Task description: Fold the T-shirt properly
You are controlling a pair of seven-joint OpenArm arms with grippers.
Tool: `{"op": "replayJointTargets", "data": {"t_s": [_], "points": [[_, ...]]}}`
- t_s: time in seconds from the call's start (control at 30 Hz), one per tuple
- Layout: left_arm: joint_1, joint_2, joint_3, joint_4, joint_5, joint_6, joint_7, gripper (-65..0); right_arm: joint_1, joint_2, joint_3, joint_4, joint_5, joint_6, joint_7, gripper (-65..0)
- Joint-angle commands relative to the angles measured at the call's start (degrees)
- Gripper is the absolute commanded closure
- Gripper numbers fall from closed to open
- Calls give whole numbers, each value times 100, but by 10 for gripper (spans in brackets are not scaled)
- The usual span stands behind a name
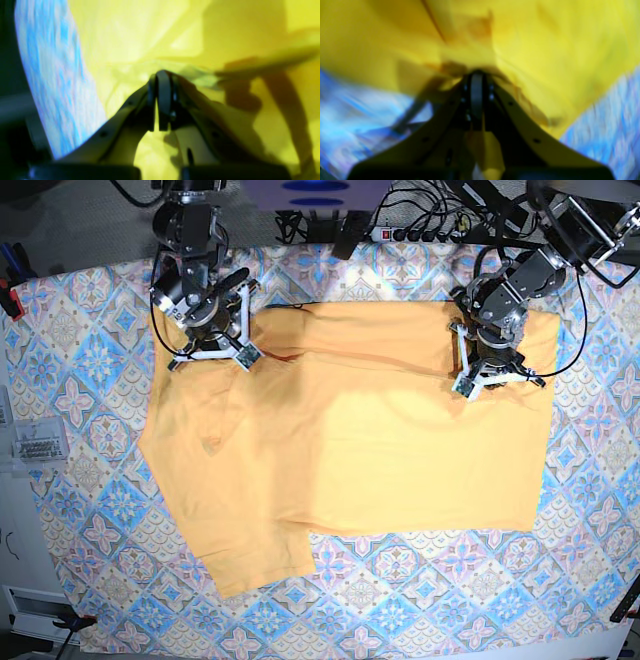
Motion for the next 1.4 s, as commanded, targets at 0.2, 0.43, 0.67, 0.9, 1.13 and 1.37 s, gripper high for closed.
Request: {"op": "replayJointTargets", "data": {"t_s": [0.2,0.43,0.67,0.9,1.13,1.37], "points": [[355,199,158,-566,808,-79,-503,0,106,40,11,-350,13,-3,-332,0],[1085,199,149,-566,1414,-79,-767,0,-492,66,64,37,13,-3,-332,0],[1718,93,114,-302,1652,-62,-784,0,-826,339,240,371,13,-3,-367,0],[2175,-197,114,251,1643,-44,-784,0,-993,418,548,362,22,-3,-332,0],[2184,-197,-35,374,1634,-44,-784,0,-1125,462,556,600,31,-3,-349,0],[2518,-241,-26,629,1722,-70,-758,0,-1274,462,565,688,31,-3,-340,0]]}}
